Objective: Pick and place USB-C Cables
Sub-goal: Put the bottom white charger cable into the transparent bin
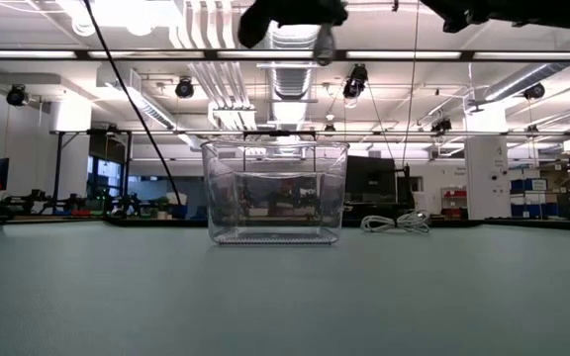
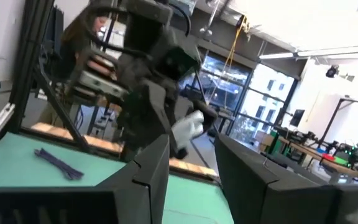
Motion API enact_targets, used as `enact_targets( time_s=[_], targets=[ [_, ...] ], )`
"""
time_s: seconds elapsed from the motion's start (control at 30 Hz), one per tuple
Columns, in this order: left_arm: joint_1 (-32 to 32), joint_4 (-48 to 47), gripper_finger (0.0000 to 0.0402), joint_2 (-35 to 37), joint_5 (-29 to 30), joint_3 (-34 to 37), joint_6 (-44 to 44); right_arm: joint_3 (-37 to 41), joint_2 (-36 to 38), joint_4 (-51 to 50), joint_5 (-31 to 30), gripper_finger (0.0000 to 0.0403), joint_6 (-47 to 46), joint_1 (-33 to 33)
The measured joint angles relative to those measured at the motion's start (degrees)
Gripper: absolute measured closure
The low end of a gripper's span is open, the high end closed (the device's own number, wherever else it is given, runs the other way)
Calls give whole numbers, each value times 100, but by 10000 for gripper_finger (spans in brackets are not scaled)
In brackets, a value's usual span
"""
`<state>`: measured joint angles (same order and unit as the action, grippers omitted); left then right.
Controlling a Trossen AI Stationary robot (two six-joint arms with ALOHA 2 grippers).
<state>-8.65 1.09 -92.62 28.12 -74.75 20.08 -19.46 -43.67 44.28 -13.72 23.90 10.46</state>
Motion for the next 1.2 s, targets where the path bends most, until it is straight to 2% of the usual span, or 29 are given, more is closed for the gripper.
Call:
enact_targets(
  time_s=[0.37, 0.47, 0.57, 0.7, 0.77, 0.9, 1.03, 1.2],
  targets=[
    [421, -4285, 393, -317, -31, -2072, 1759, 0, 74, -106, 20, 287, 17, 0],
    [608, -5281, 393, -587, -333, -2607, 2166, 0, 95, -73, 22, 285, 18, 0],
    [804, -5962, 393, -930, -891, -3070, 2304, 0, 95, -72, 22, 285, 21, 1],
    [1056, -6632, 393, -1384, -1719, -3612, 2278, 0, 82, -77, 20, 290, 26, 2],
    [1147, -6952, 393, -1596, -1952, -3819, 2254, 0, 82, -97, 20, 293, 30, 2],
    [1265, -7480, 393, -1966, -2076, -4017, 2165, 0, 84, -106, 20, 293, 77, 2],
    [1284, -7309, 392, -2251, -2097, -4030, 2157, 0, 84, -105, 17, 289, 83, 2],
    [1332, -7213, 386, -2548, -2446, -4030, 2106, 0, 84, -110, 15, 292, 120, 2]
  ],
)
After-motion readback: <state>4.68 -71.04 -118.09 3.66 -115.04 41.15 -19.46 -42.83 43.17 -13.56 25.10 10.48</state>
